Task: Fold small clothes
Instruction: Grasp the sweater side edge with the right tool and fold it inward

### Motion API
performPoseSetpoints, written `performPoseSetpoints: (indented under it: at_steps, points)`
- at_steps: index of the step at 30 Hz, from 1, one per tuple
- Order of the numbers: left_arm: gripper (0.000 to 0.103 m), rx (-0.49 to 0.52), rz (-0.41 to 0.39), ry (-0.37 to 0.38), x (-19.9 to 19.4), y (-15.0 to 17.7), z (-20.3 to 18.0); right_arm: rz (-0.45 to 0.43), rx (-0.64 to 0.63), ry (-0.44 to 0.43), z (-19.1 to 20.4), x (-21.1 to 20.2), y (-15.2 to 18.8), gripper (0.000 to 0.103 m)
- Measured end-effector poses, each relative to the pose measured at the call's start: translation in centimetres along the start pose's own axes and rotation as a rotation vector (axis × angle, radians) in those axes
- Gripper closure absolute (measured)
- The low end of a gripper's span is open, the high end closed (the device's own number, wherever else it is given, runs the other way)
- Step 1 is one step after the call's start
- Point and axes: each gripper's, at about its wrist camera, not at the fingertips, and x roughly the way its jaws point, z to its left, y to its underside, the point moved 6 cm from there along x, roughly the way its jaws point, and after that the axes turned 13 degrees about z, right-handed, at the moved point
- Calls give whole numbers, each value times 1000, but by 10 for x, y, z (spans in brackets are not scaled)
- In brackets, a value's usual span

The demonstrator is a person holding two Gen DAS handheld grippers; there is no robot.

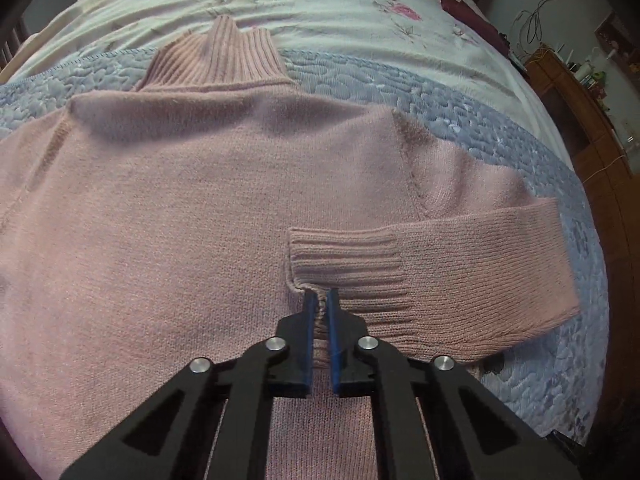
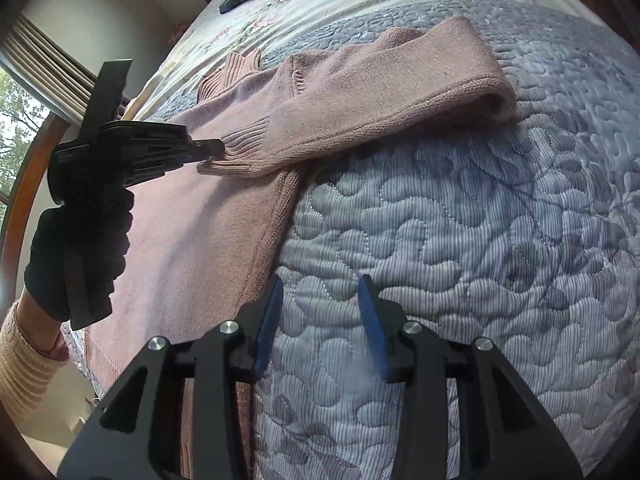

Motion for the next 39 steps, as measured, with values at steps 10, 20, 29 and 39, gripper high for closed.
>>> performPoseSetpoints:
  at_steps: [10,20,29,39]
  points:
    - [99,-76,-200,22,-80,-21,71,-19,16,56,-7,-8,-14,62]
    - [99,-180,-304,-198,-124,-42,188,-61,65,-2,2,-14,-61,60]
    - [99,-189,-271,-331,-105,-47,235,-27,141,-91,13,12,-127,47]
    - [94,-237,-222,-321,-92,-39,262,122,205,-39,0,66,-151,84]
